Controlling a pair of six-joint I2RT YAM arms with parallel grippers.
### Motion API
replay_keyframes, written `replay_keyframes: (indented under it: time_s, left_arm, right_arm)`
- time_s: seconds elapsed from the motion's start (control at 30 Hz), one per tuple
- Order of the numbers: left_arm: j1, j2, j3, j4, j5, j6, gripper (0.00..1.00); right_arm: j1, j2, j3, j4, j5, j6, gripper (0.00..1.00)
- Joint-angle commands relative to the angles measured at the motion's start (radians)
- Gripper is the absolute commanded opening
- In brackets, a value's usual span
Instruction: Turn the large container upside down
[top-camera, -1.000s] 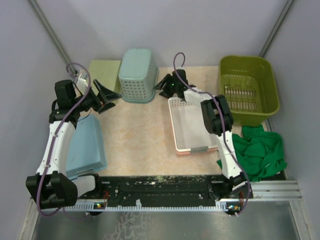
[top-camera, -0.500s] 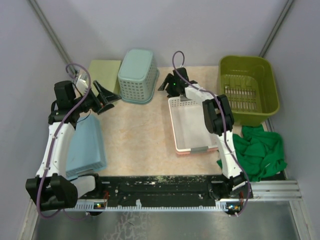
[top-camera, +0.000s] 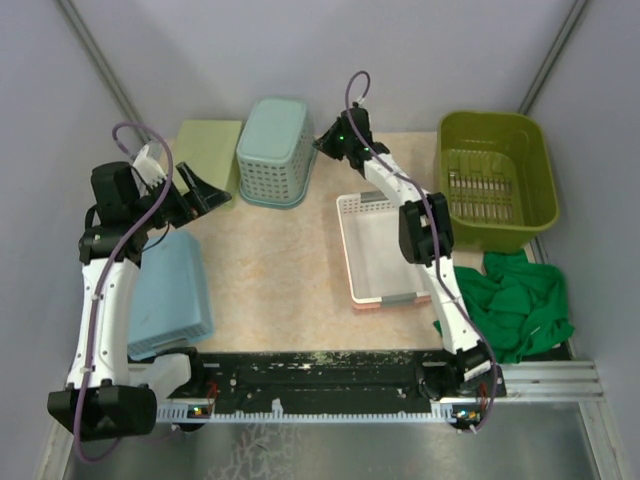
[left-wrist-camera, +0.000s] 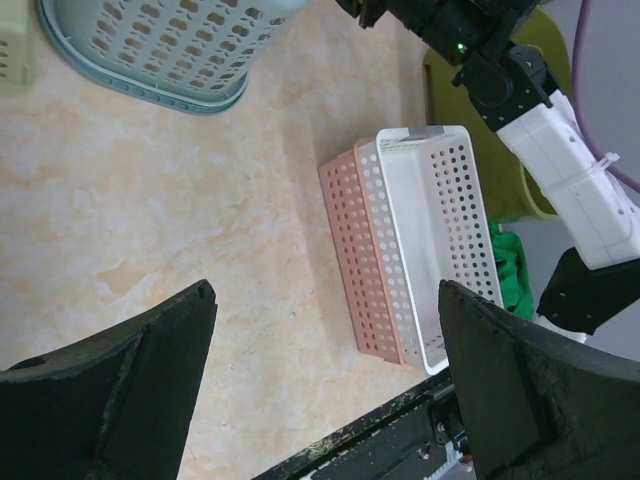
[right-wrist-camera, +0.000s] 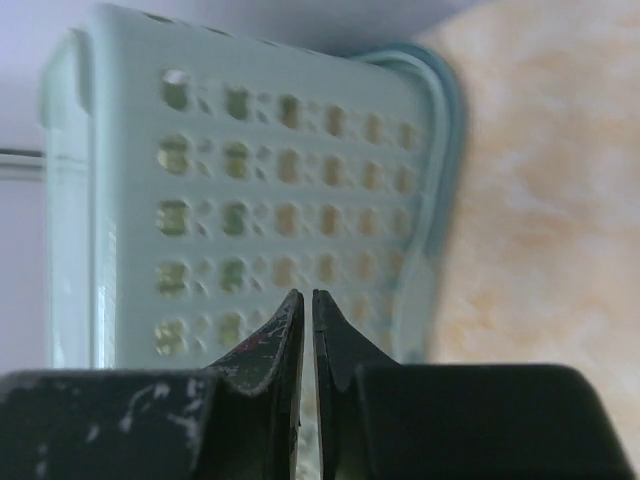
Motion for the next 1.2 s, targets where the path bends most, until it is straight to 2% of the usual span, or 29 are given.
replay_keyframes:
  time_s: [0.0, 0.07, 0.23, 0.37, 0.53, 0.6, 0.7, 0.8, 0.83, 0.9, 1.07, 1.17]
  left_arm:
    - [-0.002, -0.04, -0.009, -0.08, -0.066, 0.066, 0.96]
    - [-0.001, -0.056, -0.017, -0.081, -0.066, 0.067, 0.96]
    - [-0.002, -0.072, -0.043, -0.047, -0.044, 0.05, 0.96]
    - [-0.002, -0.076, -0.078, 0.006, -0.001, 0.018, 0.97]
    - [-0.002, -0.078, -0.091, 0.041, 0.056, 0.012, 0.97]
    - [-0.005, -0.073, -0.087, 0.043, 0.05, 0.029, 0.97]
    - [-0.033, -0.055, -0.074, 0.042, 0.004, 0.043, 0.97]
    - [-0.14, -0.019, -0.044, 0.042, -0.098, 0.05, 0.97]
    - [-0.213, -0.004, -0.033, 0.043, -0.148, 0.052, 0.97]
    - [-0.291, 0.033, -0.018, 0.061, -0.194, 0.047, 0.98]
    - [-0.349, 0.083, -0.03, 0.138, -0.2, 0.017, 0.98]
    - [-0.36, 0.1, -0.046, 0.17, -0.198, 0.013, 0.98]
  right_arm:
    - [0.073, 0.203, 0.277, 0.065, -0.073, 0.062, 0.08]
    - [0.105, 0.266, 0.376, 0.104, -0.101, 0.099, 0.08]
    - [0.136, 0.223, 0.29, 0.238, -0.153, 0.106, 0.09]
    - [0.121, 0.162, 0.28, 0.169, -0.193, 0.044, 0.11]
    - [0.053, -0.086, 0.043, 0.176, -0.168, -0.004, 0.14]
    - [0.033, -0.182, -0.018, 0.118, -0.142, -0.08, 0.21]
    - [0.02, -0.324, -0.105, 0.008, -0.068, -0.218, 0.35]
    - [0.018, -0.454, -0.202, -0.112, 0.02, -0.347, 0.49]
    - [0.018, -0.499, -0.241, -0.158, 0.056, -0.378, 0.51]
    - [0.02, -0.595, -0.363, -0.22, 0.122, -0.43, 0.53]
    - [0.036, -0.89, -0.701, -0.322, 0.266, -0.46, 0.54]
    - [0.105, -1.082, -0.868, -0.379, 0.377, -0.446, 0.57]
